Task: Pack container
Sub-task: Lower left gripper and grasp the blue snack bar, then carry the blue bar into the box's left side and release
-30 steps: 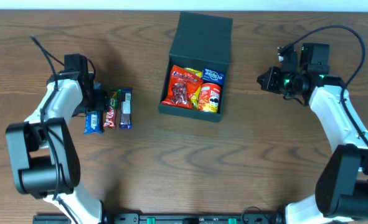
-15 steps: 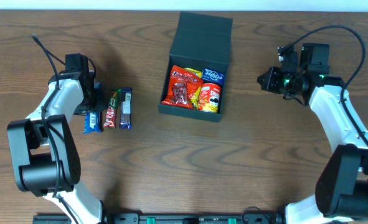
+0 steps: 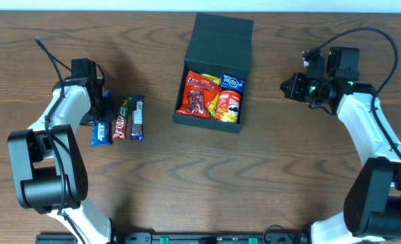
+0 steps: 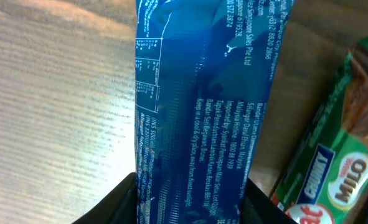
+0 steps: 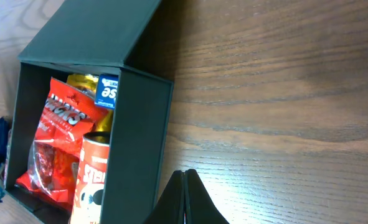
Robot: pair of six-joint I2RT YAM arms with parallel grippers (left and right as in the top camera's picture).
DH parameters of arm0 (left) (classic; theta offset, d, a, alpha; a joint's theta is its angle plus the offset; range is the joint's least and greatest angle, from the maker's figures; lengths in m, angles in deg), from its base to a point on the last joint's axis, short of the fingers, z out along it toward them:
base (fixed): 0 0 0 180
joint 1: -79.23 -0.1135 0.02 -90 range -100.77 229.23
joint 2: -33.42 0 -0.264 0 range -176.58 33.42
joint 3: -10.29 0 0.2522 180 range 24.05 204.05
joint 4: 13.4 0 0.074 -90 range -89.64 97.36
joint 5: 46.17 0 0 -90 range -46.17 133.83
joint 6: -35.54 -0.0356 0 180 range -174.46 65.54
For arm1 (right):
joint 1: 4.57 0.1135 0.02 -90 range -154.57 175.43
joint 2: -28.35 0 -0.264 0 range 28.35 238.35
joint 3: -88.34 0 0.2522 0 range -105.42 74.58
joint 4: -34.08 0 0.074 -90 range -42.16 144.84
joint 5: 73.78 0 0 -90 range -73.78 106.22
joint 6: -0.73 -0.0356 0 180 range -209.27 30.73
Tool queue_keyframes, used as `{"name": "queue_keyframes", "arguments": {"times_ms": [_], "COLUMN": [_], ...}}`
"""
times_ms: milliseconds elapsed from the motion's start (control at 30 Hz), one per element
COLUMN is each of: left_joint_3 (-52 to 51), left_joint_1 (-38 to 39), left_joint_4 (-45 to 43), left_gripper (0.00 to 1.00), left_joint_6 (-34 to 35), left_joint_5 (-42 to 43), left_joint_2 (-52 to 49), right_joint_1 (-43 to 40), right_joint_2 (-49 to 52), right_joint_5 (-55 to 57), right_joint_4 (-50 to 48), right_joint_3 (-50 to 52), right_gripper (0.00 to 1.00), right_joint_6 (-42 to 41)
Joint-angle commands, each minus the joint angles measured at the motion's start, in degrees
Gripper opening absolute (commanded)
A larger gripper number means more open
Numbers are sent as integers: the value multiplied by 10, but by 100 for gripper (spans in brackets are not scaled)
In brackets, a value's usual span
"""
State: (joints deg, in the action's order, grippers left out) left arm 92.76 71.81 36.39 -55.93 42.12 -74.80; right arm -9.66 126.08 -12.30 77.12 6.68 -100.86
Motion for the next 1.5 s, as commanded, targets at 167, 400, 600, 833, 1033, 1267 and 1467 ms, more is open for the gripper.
{"name": "queue_keyframes", "arguments": {"times_ms": [167,400,600,833,1033,1267,1467], "left_joint_3": [145,271,322,322,322,322,322], "left_joint_1": [0,50,164,286,325,335,335], "left_joint_4": [83,133,106,84,77,104,145], "left_gripper": [11,6,6,6,6,6,6], "left_joint_6": [2,2,22,89,139,174,174], "left_joint_5": [-1,26,42,91,103,98,73], "left_joint_2": [-4,-4,-4,-22,-82,-107,-108], "right_joint_1": [-11,-38,-57,-64,-64,-64,-64], "right_joint_2": [-9,-9,-9,-9,-9,-9,-9], "right_joint_5": [0,0,0,0,0,0,0], "right_joint_4": [-2,-2,-1,-1,5,24,24], "right_joint_3": [1,1,1,1,1,1,1], "right_gripper": [1,2,1,2,1,1,2], "right_joint_6": [-4,-4,-4,-1,1,10,10]}}
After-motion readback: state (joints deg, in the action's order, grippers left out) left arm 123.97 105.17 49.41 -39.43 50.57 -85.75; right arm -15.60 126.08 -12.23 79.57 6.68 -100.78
